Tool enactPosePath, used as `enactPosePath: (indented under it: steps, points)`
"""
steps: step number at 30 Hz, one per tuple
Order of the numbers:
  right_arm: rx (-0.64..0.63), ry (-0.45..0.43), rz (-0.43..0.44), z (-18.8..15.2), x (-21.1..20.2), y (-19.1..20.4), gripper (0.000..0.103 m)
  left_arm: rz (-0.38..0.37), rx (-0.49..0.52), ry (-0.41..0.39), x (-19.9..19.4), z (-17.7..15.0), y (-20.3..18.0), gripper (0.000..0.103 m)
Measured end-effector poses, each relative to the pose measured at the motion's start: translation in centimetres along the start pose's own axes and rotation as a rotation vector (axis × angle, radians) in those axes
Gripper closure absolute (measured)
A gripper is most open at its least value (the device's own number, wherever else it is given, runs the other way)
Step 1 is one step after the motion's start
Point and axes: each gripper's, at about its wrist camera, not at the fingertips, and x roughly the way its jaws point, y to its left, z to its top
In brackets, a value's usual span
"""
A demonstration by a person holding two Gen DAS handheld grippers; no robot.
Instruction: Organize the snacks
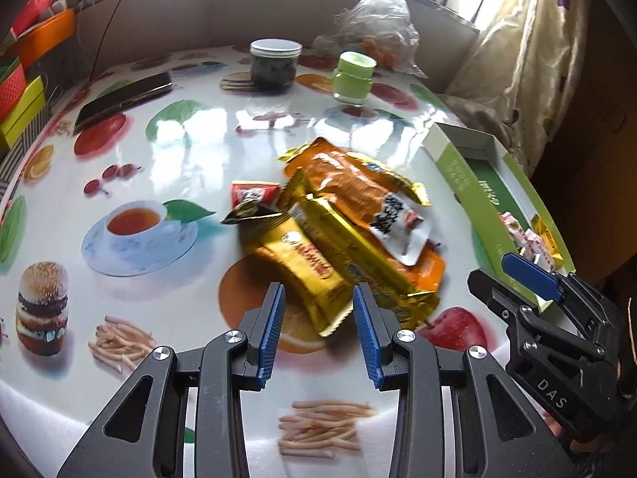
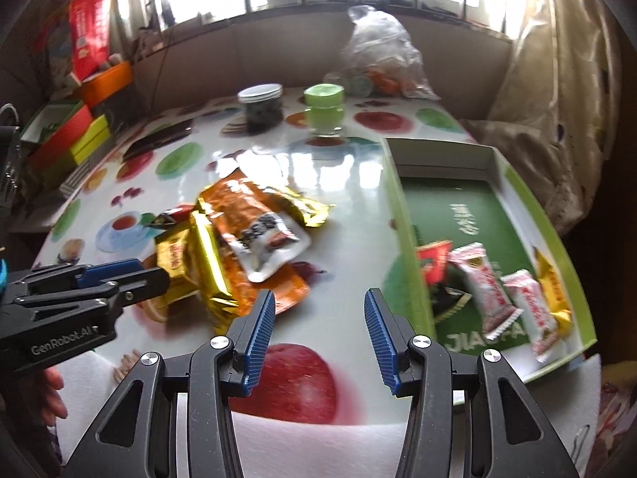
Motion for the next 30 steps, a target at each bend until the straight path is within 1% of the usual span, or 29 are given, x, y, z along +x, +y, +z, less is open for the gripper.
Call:
enactPosePath:
  steps: [2,7,10,14,17,19,21,23,26,30]
  points:
    - [-0.016,0.004,0.014,0.2,0.4,0.7,0.057,0.009,-0.014,0.005,0.2,0.0,0.6,0.066]
    - [-0.034,0.013,0.080,1.0,1.6,2.1,0.057,0.024,-0.038,0.008,0.4,-0.2,1.9,0.066]
    - [-0.049,0.027,0.094,1.3,2.3,2.8,0.057,0.031,-0.054,0.012,0.5,-0.4,2.9,0.066]
    - [-0.065,0.050,0.118,1.6,3.5,3.7,0.057,0.013,-0.074,0.009,0.4,-0.5,3.9,0.066]
    - [-0.087,0.060,0.120,1.6,4.0,4.3,0.057,0.005,-0.087,0.011,0.5,-0.5,4.6,0.066]
    - [-0.098,0.063,0.128,1.7,4.2,4.7,0.061,-0.004,-0.092,0.016,0.5,-0.5,4.9,0.066]
    - [-0.099,0.068,0.133,1.7,4.4,5.0,0.070,-0.011,-0.098,0.024,0.6,-0.5,5.1,0.066]
    - [-0.096,0.084,0.153,1.6,4.7,5.4,0.077,-0.010,-0.109,0.031,0.6,-0.5,5.4,0.066]
    - [-0.112,0.089,0.173,1.5,4.7,6.1,0.080,-0.048,-0.140,0.033,0.5,-0.5,6.0,0.066]
    - [-0.103,0.098,0.204,1.3,4.6,6.7,0.081,-0.043,-0.154,0.019,0.2,-0.3,6.3,0.066]
